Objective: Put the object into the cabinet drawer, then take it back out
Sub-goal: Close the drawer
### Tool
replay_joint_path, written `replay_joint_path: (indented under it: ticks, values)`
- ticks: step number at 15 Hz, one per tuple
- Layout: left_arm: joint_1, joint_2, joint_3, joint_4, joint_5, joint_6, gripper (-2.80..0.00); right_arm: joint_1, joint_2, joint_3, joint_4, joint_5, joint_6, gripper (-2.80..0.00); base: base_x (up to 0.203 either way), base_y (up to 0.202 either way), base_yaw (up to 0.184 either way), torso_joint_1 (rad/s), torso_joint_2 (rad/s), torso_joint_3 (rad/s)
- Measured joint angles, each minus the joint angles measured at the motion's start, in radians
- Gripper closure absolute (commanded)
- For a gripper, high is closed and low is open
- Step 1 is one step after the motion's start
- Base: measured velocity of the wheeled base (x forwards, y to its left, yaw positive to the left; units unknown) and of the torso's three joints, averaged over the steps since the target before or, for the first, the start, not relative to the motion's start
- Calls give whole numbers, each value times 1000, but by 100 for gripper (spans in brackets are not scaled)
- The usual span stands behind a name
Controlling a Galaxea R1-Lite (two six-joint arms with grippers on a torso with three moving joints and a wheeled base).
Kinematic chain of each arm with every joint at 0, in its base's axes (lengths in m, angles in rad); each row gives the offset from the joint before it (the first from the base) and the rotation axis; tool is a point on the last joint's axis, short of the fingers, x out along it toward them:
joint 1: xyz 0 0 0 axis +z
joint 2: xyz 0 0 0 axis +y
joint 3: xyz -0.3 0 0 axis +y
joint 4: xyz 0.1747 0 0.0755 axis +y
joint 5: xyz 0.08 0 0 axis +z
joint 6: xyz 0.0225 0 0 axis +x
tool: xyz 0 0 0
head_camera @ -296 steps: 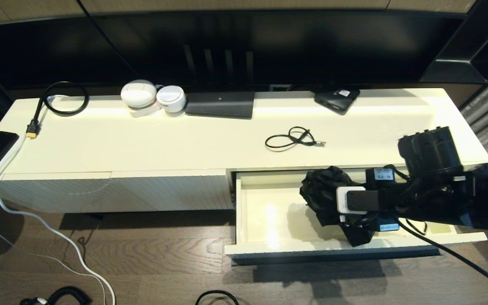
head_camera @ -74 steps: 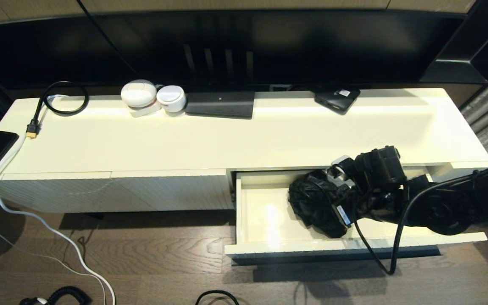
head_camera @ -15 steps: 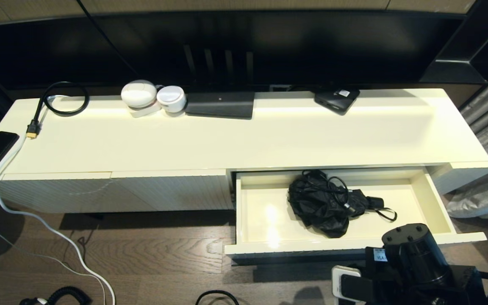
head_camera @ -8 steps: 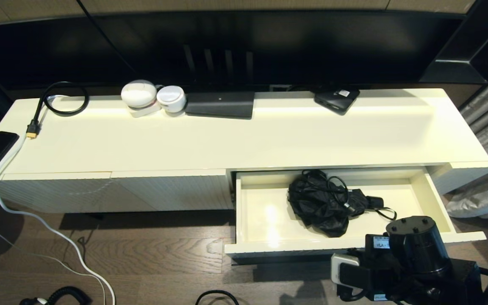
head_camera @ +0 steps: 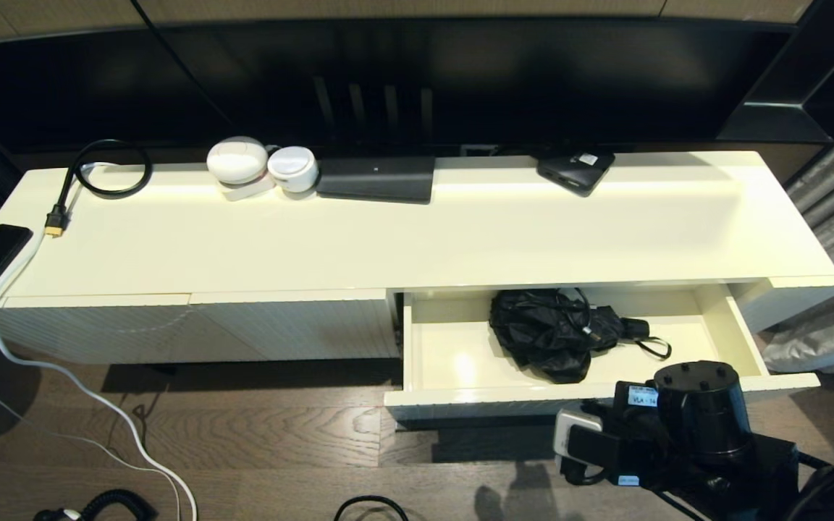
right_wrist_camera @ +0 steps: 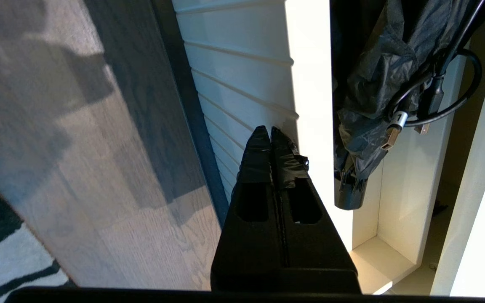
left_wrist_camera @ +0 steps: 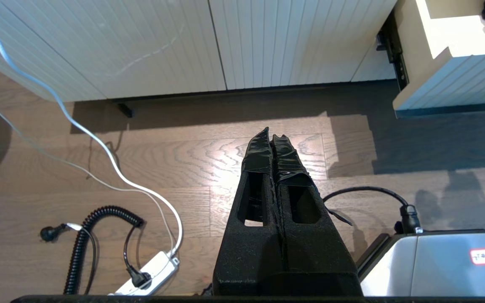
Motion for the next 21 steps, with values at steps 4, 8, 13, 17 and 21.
replay_joint_path:
  ticks: [4, 8, 13, 17, 21]
  values:
    - [0, 0, 0, 0, 0, 0, 0, -9, 55, -13, -65, -3, -1, 0, 0, 0, 0, 0, 0, 0]
    - [0, 0, 0, 0, 0, 0, 0, -24, 85, -59, -95, -4, -3, 0, 0, 0, 0, 0, 0, 0]
    - [0, 0, 0, 0, 0, 0, 0, -44, 103, -127, -94, -4, -10, 0, 0, 0, 0, 0, 0, 0]
    - [0, 0, 0, 0, 0, 0, 0, -78, 131, -202, -94, -2, -18, 0, 0, 0, 0, 0, 0, 0]
    - [0, 0, 0, 0, 0, 0, 0, -98, 162, -273, -97, -3, -19, 0, 0, 0, 0, 0, 0, 0]
